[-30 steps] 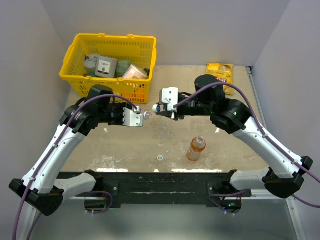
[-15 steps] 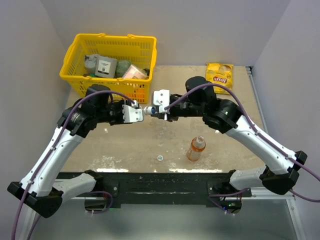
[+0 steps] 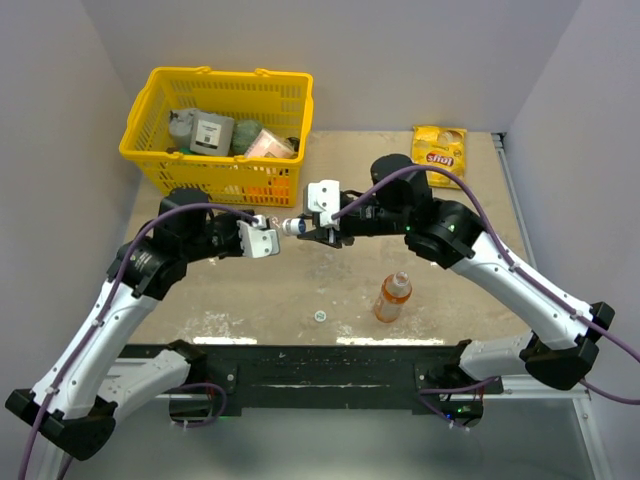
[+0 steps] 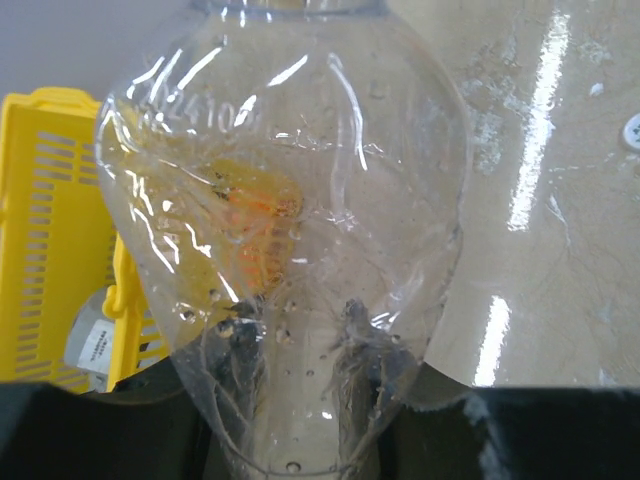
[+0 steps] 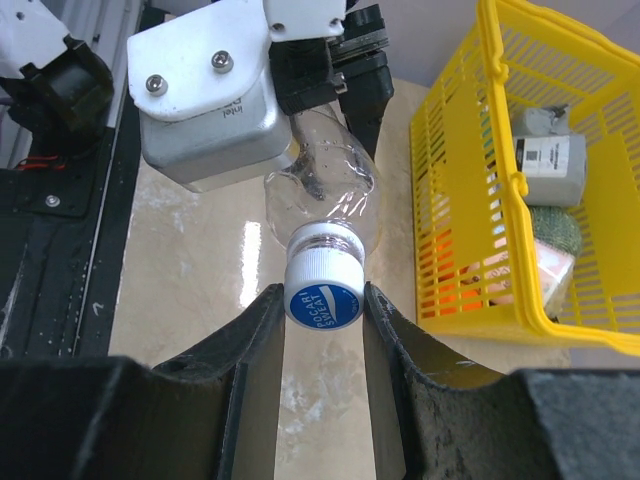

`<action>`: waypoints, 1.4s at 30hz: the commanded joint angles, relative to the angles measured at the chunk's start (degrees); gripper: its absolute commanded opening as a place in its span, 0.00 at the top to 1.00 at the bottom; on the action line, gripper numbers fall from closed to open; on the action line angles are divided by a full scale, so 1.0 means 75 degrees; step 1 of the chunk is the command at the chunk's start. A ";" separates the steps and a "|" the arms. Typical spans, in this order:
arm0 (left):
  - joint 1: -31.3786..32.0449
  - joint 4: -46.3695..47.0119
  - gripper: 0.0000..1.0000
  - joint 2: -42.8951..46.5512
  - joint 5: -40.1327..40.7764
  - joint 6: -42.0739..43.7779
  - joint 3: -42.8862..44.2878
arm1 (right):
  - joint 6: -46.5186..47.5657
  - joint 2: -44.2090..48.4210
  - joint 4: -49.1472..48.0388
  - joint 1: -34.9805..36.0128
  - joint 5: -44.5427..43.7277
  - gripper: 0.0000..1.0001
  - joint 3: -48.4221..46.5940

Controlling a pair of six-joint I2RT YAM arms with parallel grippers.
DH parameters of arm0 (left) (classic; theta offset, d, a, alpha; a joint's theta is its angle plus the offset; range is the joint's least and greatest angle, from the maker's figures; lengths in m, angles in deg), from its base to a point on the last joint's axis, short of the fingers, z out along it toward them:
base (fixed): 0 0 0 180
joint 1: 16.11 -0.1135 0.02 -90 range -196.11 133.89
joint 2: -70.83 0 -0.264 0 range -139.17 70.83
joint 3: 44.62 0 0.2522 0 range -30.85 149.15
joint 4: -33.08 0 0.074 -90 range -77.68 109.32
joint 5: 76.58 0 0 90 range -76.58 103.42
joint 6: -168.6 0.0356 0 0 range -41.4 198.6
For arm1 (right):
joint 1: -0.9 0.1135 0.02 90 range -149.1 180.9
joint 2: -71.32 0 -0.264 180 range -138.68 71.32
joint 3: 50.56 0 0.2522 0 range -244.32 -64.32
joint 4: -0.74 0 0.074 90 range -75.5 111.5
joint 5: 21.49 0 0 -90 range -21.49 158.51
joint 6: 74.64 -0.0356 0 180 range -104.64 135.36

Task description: Screw on the bottle caps

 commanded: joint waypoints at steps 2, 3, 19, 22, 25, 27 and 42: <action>0.0033 0.1804 1.00 0.0756 -0.0003 0.0203 -0.0632 | -0.0184 -0.0063 0.0156 -0.0053 0.0549 1.00 -0.0164; 0.0033 0.1921 1.00 0.0745 0.0032 0.0180 -0.0633 | -0.0184 -0.0052 0.0144 -0.0053 0.0538 1.00 -0.0141; 0.0068 0.2682 1.00 0.0569 0.1003 0.0026 -0.0632 | -0.0103 -0.0461 -0.0138 0.0462 -0.1030 1.00 -0.0246; 0.0080 0.3105 1.00 0.0686 0.1274 0.0296 -0.0831 | -0.0125 -0.0532 -0.0102 0.0509 -0.1160 1.00 -0.0258; 0.0080 0.3409 1.00 0.0803 0.1251 0.0507 -0.1019 | -0.0149 -0.0591 -0.0102 0.0521 -0.1044 1.00 -0.0305; 0.0092 0.3527 1.00 0.0850 0.1158 0.0823 -0.1206 | -0.0114 -0.0649 -0.0055 0.0545 -0.1067 1.00 -0.0351; 0.0197 0.4570 1.00 0.0932 0.0982 0.0438 -0.1441 | -0.1626 -0.0895 -0.0876 0.0603 -0.2088 1.00 -0.0211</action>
